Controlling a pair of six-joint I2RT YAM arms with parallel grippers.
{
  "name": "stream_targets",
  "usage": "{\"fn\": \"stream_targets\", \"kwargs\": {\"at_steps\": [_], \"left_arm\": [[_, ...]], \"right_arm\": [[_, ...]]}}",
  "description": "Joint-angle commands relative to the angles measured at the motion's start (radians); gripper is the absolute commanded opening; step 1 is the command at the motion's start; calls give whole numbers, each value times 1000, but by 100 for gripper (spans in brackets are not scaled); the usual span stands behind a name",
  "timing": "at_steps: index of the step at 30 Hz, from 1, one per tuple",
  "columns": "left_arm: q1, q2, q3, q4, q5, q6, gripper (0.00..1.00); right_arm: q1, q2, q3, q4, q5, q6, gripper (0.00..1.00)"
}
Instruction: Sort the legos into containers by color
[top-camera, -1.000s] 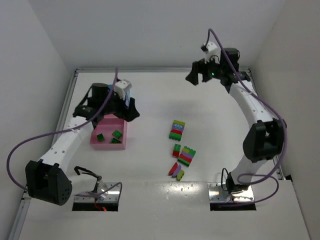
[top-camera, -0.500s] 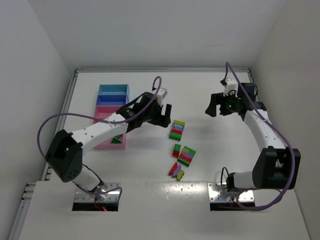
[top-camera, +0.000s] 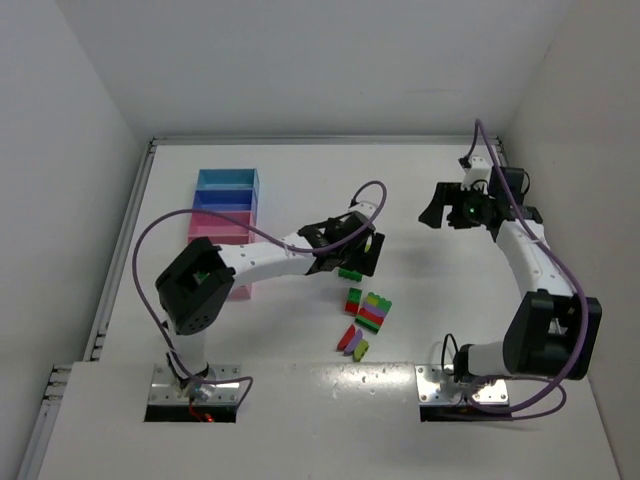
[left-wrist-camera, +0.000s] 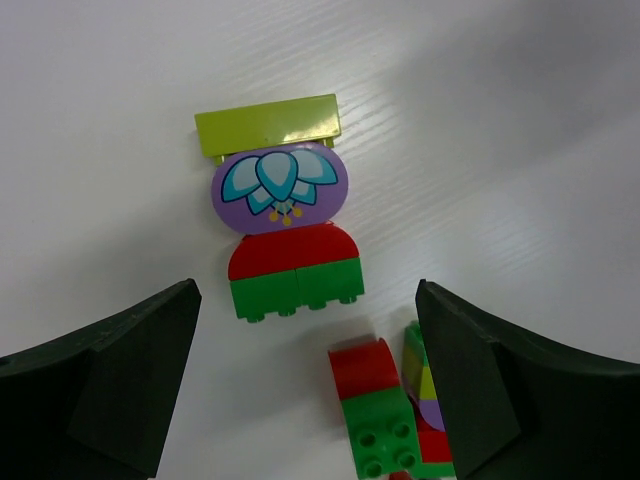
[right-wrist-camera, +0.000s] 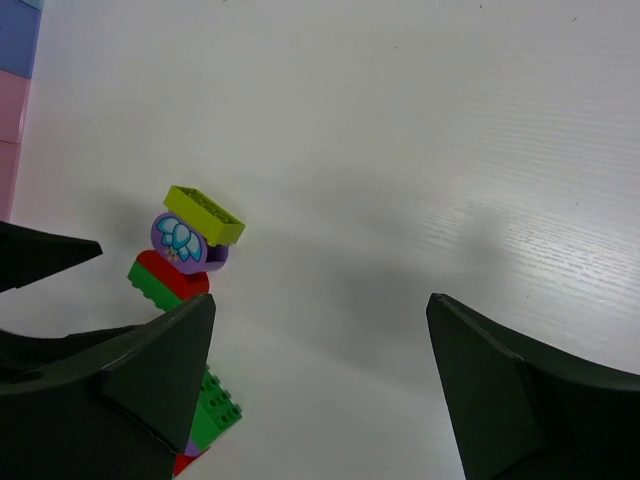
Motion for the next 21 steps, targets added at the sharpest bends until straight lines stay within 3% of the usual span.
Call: {"fn": "stream_targets", "kwargs": {"at_steps": [1,17,21], "left_arm": [[7,40,73,-12,-55,-20,96],[56,202,157,-12,-40,9,96],[65,222,175,-12,-31,9,91]], "right_arm": [[-29,2,4,35,-42,20,87],[-112,67,4,26,-134,11,87],[-121,76,4,35,-154,11,87]]}}
